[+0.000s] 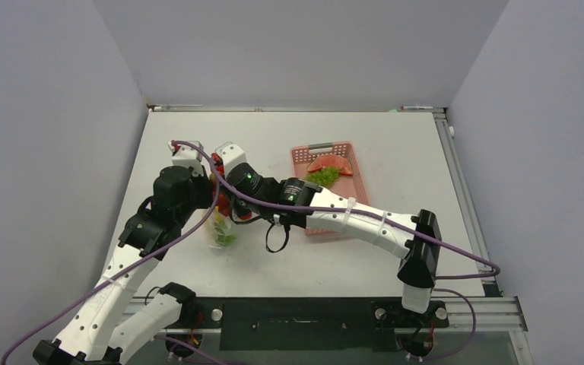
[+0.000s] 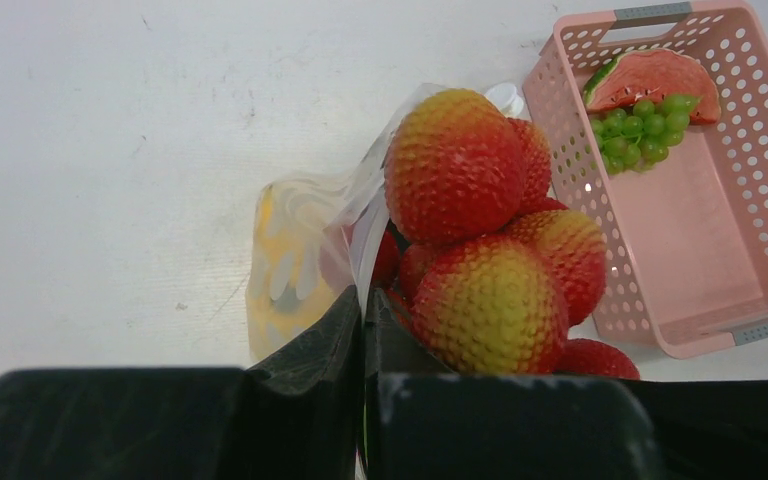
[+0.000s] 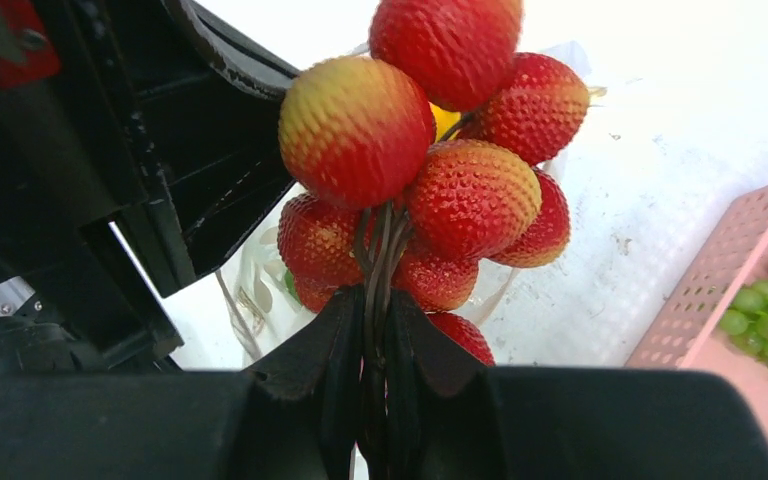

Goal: Place the food in the zip-top bag and seal the zipper
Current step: Place the fake fruit in the zipper food storage bag.

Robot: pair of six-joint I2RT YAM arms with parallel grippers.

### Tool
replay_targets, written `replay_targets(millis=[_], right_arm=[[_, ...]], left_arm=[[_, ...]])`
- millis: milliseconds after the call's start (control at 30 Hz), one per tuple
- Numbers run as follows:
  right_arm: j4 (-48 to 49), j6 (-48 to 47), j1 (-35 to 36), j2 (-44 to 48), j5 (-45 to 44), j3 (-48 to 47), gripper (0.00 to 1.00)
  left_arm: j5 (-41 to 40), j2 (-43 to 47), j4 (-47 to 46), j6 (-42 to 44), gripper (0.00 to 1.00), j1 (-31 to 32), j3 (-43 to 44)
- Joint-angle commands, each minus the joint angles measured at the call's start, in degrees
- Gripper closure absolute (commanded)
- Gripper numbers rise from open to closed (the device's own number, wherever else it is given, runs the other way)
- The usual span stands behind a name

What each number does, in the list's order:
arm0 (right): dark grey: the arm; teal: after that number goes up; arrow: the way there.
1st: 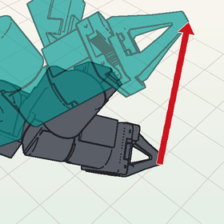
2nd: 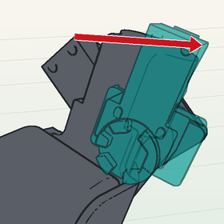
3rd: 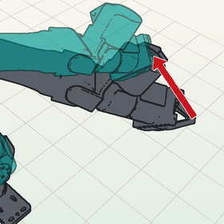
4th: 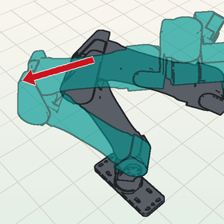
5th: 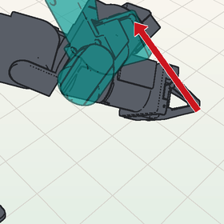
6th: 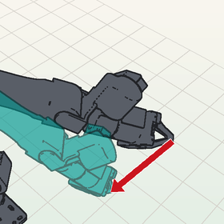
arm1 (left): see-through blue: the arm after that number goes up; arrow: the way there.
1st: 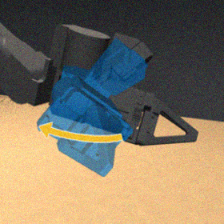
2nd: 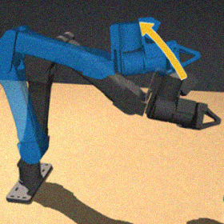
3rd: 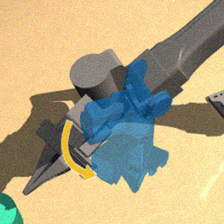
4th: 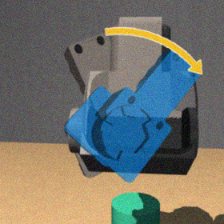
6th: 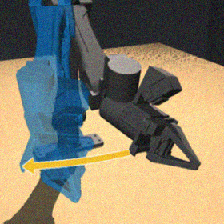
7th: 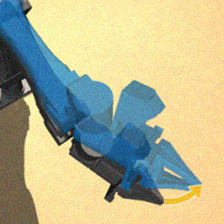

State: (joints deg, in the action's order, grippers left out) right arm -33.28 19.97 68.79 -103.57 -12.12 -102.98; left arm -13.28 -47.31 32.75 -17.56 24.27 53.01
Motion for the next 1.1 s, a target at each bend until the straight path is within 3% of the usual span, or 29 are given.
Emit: replay_targets(millis=[0, 367, 567, 833, 1067], right_arm=[[1.94, 0.57, 0.9, -1.98, 0.43, -1.35, 0.95], [3.84, 0.8, 0.61, -5.35, 5.8, -1.87, 0.95], [6.27, 1.24, 0.32, -2.85, 9.31, 3.73, 0.95], [8.68, 2.63, -0.12, 1.35, 9.42, 10.61, 0.95], [13.33, 7.74, -2.75, 1.61, 7.9, 11.04, 0.95]], left_arm=[[1.28, 0.73, -3.35, -0.19, 1.0, 0.1, 0.78], [1.5, 0.64, -3.41, -0.19, 1.0, 0.07, 0.64], [1.13, 0.47, -3.31, -0.19, 1.0, 0.07, 0.74], [1.12, 0.38, -3.38, -0.28, 1.0, 0.07, 0.77], [1.55, 0.46, -3.41, -0.19, 1.0, 0.03, 0.64]])
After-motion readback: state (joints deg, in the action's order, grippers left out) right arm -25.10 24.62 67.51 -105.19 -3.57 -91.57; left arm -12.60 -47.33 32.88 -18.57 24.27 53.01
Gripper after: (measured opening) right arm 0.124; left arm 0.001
